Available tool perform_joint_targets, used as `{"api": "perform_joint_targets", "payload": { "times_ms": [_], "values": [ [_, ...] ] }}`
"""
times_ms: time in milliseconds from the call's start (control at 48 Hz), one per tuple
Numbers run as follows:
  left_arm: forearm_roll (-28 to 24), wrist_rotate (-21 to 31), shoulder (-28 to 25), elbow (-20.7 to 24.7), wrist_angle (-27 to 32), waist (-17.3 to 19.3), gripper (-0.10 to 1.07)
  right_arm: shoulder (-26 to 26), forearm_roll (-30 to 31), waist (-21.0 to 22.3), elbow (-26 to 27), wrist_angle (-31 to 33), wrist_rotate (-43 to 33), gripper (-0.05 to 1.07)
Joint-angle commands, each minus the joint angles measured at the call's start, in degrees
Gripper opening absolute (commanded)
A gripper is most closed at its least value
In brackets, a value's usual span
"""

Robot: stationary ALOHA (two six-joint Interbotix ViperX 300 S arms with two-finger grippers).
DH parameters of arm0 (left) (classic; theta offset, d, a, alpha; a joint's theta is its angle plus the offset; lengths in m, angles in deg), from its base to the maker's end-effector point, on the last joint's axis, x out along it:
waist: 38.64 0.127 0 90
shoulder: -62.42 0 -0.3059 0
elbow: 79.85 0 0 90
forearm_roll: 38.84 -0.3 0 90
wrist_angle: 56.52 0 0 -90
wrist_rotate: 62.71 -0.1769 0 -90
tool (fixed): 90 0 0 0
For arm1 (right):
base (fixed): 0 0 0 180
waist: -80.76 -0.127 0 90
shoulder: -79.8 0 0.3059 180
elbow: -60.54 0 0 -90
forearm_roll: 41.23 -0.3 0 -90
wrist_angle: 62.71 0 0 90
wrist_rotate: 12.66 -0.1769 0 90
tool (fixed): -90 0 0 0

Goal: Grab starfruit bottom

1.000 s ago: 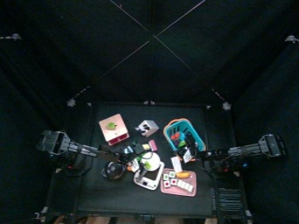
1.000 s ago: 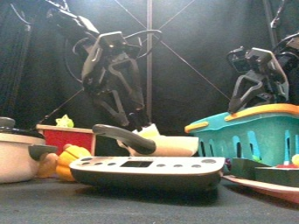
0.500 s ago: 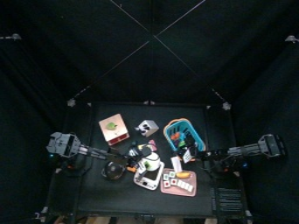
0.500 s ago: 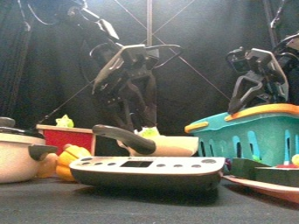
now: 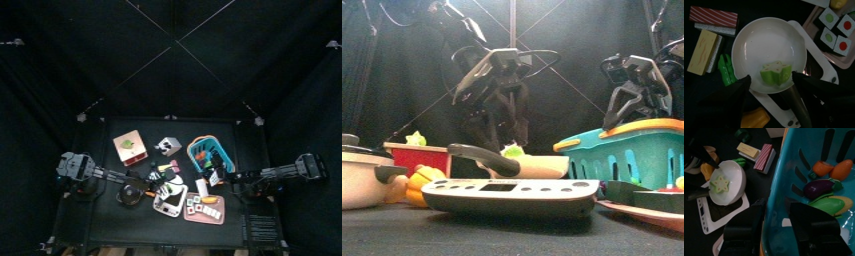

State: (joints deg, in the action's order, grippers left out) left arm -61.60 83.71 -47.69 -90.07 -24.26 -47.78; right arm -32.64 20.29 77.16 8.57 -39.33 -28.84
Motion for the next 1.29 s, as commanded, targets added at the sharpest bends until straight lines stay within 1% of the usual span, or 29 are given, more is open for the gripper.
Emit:
{"api": "perform_joint_targets", "payload": {
  "times_ms": [0, 333, 708, 1000, 1271],
  "values": [
    [0.09, 0.0, 0.0, 1.58, -0.18, -0.09, 0.99, -0.18, 0.18, 0.18, 0.62, -0.09, 0.0, 0.75],
    [0.26, 0.09, -1.49, 1.93, -2.11, 0.09, 0.99, 0.0, 0.18, 0.18, 0.62, -0.09, 0.0, 0.75],
    [0.97, 0.09, -3.16, 1.93, -5.54, 0.35, 0.99, 1.49, 0.18, 0.18, 0.62, -0.09, 0.0, 0.75],
    [2.55, 0.09, -3.16, 1.67, -5.36, 0.44, 0.98, 1.41, 0.18, 0.18, 0.62, -0.18, 0.0, 0.75],
    [2.64, 0.09, -3.43, 1.49, -5.19, 0.44, 0.97, 1.49, 0.18, 0.18, 0.62, -0.09, 0.0, 0.75]
  ]
}}
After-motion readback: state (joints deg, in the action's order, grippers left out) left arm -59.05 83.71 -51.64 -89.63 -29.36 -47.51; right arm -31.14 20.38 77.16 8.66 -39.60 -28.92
